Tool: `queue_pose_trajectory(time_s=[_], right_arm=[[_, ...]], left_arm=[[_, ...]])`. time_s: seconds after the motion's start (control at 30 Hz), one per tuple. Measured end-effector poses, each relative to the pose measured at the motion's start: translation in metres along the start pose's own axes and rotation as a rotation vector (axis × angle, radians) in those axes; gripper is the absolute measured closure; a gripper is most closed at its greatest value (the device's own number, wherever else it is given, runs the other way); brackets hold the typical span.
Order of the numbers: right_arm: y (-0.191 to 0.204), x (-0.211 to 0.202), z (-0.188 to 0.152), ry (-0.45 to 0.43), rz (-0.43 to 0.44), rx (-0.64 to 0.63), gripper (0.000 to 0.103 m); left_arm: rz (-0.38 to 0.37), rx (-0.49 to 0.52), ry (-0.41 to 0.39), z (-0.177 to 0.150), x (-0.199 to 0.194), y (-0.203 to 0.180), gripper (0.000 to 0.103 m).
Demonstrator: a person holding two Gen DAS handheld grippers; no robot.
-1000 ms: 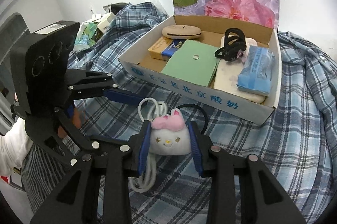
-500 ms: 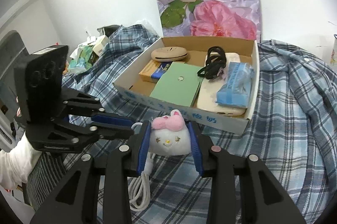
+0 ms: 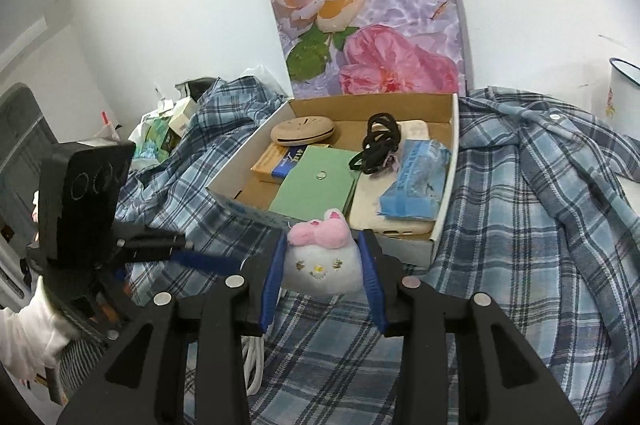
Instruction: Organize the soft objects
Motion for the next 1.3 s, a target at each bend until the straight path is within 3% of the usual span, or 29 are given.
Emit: queue_pose_trajectory(time_s=[0.03,0.1,0.17,0.23,0.6,0.7,0.77,1.13,1.3], right_arm=[[-0.001,-0.001,0.001,-0.004,-0.003,0.004,0.067],[-0.002,-0.004,0.003,-0.015,0.002,0.012,0.067],[-0.003,-0.007,0.005,-0.026,0.008,0.020,0.067],[-0.003,-0.007,0.006,-0.027,0.019,0.026,0.067],[0.006,-0.013,0.011,-0.051,0.065,0.038,0.066],[0.006,-0.016,0.013,-0.059,0.064,0.039,0.066],[0.006,-0.017,0.014,-0.063,0.067,0.040,0.066],[0.010,-0.021,0.019,-0.086,0.046,0.000,0.066],[0.020,-0.041,0.037,-0.163,0.024,-0.044,0.066]], left_arm=[[-0.006,-0.099,0.009,-0.002,0.001,0.000,0.032],[-0.005,-0.191,0.019,-0.006,0.003,-0.001,0.034],[0.063,-0.169,-0.006,-0.006,0.002,-0.005,0.061],[0.114,-0.117,-0.029,-0.004,0.002,-0.010,0.066],[0.216,-0.041,0.027,-0.020,0.024,-0.023,0.066],[0.255,0.008,0.018,-0.019,0.026,-0.026,0.079],[0.272,0.029,0.011,-0.019,0.027,-0.029,0.083],[0.282,0.046,-0.041,-0.015,0.012,-0.031,0.083],[0.269,0.043,-0.102,0.001,-0.009,-0.037,0.083]])
Point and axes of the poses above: each gripper's, at about its wrist camera, not at the fingertips, and x roughly the way its jaws point, y to its left, z to its top, the point moved 9 cm from there along x, roughly the way its jaws point, and after that the axes turned 10 degrees about -y, right-handed, at the moved point
